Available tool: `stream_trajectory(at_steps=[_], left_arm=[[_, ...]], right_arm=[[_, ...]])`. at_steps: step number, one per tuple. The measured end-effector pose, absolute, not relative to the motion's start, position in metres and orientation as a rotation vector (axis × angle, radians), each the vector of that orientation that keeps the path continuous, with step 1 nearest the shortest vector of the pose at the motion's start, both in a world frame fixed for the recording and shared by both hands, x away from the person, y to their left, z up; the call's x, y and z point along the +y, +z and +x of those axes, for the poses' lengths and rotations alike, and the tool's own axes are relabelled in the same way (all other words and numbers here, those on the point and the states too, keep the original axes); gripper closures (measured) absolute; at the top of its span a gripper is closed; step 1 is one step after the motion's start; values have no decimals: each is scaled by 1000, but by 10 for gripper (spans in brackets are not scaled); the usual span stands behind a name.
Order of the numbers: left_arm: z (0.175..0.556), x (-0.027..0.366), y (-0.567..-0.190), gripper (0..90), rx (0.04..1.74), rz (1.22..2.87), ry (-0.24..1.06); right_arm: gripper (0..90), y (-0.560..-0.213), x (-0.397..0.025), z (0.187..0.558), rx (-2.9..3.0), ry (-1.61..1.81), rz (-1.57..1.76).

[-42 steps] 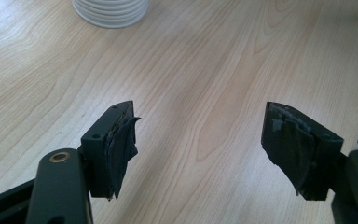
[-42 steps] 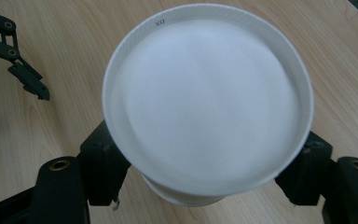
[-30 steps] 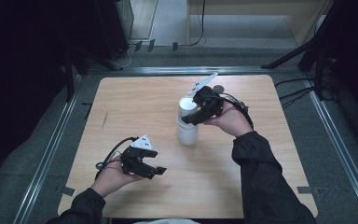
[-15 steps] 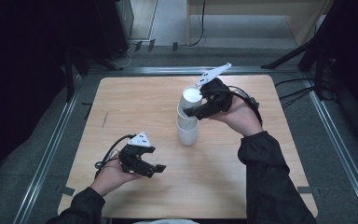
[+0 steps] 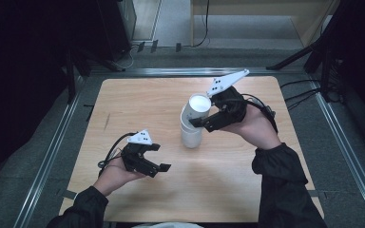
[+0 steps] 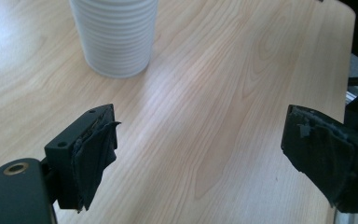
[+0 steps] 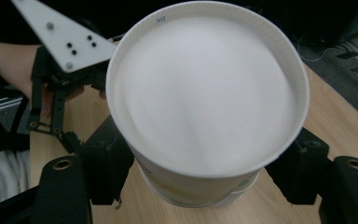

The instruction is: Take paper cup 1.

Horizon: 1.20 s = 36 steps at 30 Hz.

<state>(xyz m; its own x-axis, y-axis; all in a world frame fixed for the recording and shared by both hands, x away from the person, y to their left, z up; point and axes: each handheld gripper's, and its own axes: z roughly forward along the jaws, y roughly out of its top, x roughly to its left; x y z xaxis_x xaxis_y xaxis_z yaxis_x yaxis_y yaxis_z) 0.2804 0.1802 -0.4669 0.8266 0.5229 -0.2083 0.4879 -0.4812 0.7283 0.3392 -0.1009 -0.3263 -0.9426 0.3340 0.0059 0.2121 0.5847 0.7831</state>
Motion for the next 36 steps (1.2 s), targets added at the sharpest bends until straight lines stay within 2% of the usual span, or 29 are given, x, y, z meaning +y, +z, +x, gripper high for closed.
stream_trajectory(at_steps=[6,22,29,36], left_arm=[[286,176,-462,123,689,2127,26],[290,145,-464,127,524,2166,-90],[283,141,-468,126,496,2182,-112],[276,142,-469,126,484,2156,-102]], right_arm=[[301,-343,-104,325,2702,1292,441],[302,-441,-121,288,2728,1415,506],[301,-454,-114,290,2784,1451,464],[301,-453,-104,292,2809,1548,413]])
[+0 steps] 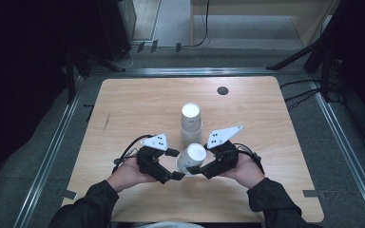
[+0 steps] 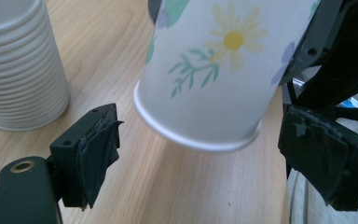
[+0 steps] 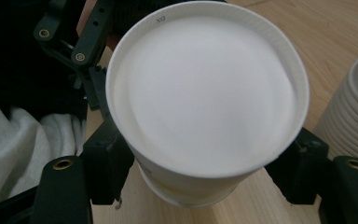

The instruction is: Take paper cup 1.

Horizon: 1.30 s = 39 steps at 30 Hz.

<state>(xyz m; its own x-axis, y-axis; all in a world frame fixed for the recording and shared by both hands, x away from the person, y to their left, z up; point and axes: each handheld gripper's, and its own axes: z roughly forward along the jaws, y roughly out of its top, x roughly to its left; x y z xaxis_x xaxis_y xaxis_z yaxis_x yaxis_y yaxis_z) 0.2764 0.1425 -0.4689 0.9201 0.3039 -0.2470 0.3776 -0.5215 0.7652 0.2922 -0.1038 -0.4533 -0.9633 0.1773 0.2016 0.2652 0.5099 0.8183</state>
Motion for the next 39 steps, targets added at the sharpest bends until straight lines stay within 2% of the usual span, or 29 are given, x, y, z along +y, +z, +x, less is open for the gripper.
stream_trajectory(at_steps=[17,22,24,39], left_arm=[[269,147,-469,138,489,2139,-84],[270,147,-469,161,495,2131,-79],[270,148,-468,199,497,2133,-74],[271,150,-466,237,500,2126,-84]], right_arm=[[302,-454,-84,298,-2506,-1490,-366],[302,-454,-83,298,-2501,-1499,-368],[302,-454,-83,298,-2498,-1503,-372],[298,-453,-84,298,-2487,-1520,-385]])
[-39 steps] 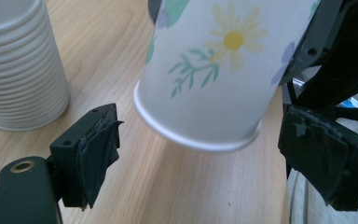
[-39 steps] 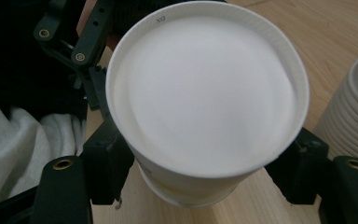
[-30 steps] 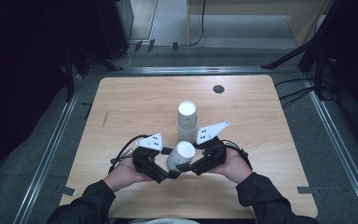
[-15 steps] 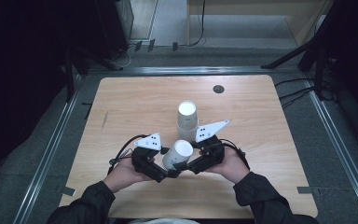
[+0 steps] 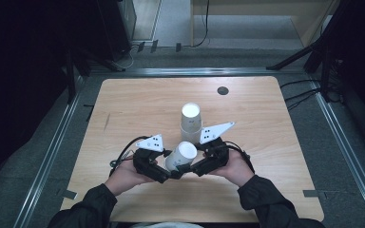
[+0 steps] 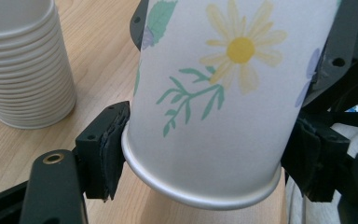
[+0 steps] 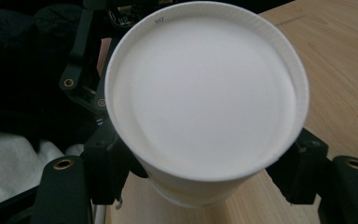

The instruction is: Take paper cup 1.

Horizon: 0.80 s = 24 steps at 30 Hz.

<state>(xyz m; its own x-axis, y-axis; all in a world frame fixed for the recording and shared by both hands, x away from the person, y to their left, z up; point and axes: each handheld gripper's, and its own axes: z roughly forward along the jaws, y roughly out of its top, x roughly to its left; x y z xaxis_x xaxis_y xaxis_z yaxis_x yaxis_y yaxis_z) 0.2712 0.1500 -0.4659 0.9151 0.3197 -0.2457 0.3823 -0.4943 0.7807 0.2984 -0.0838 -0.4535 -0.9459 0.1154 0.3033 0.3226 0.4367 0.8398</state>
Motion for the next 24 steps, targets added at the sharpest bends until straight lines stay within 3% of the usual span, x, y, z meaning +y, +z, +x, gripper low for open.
stream_trajectory(at_steps=[17,24], left_arm=[[271,151,-465,246,494,2132,-78],[271,154,-462,247,501,2132,-68]], right_arm=[[268,-453,-82,298,-2489,-1537,-375],[199,-448,-86,297,-2503,-1562,-367]])
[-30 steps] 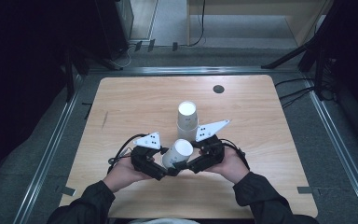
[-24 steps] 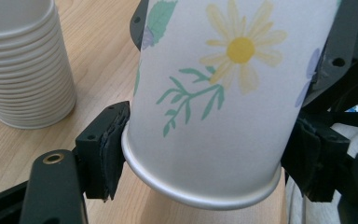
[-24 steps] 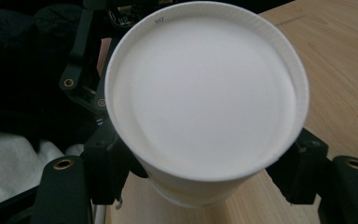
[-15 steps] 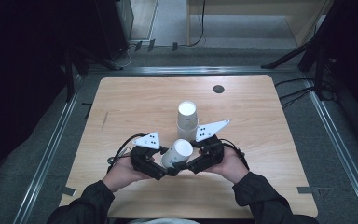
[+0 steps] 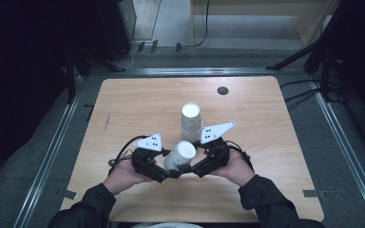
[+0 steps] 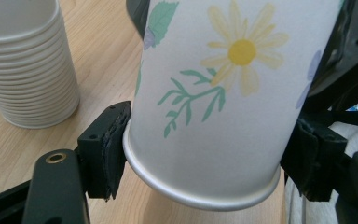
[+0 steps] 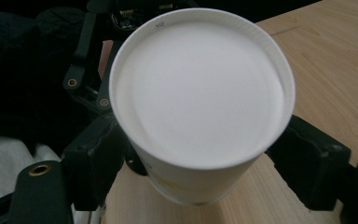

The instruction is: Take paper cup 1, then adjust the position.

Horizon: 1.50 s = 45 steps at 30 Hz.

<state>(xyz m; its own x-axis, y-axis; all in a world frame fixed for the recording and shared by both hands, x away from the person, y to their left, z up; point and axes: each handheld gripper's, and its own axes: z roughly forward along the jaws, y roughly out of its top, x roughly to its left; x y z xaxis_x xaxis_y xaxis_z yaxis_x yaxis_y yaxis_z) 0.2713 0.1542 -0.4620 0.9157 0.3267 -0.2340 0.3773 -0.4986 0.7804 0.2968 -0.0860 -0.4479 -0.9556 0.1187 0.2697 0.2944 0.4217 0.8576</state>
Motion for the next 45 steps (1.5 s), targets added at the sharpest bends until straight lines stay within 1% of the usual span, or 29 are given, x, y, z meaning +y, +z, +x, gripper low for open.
stream_trajectory(at_steps=[9,13,15,22,37,40,45], left_arm=[[275,165,-458,247,516,2152,-63],[277,168,-458,247,524,2179,-56],[277,168,-459,247,517,2220,-49],[279,166,-461,247,482,2301,-33],[286,150,-468,247,416,2466,-47],[290,144,-466,247,376,2509,-31],[293,138,-460,247,348,2535,-35]], right_arm=[[200,-441,-108,296,-2591,-1543,-394],[205,-442,-113,295,-2618,-1529,-421],[218,-447,-116,289,-2668,-1473,-408],[221,-456,-109,278,-2751,-1368,-333],[228,-461,-105,288,-2728,-1402,-332],[228,-461,-105,288,-2727,-1399,-332],[228,-461,-104,288,-2729,-1393,-324]])
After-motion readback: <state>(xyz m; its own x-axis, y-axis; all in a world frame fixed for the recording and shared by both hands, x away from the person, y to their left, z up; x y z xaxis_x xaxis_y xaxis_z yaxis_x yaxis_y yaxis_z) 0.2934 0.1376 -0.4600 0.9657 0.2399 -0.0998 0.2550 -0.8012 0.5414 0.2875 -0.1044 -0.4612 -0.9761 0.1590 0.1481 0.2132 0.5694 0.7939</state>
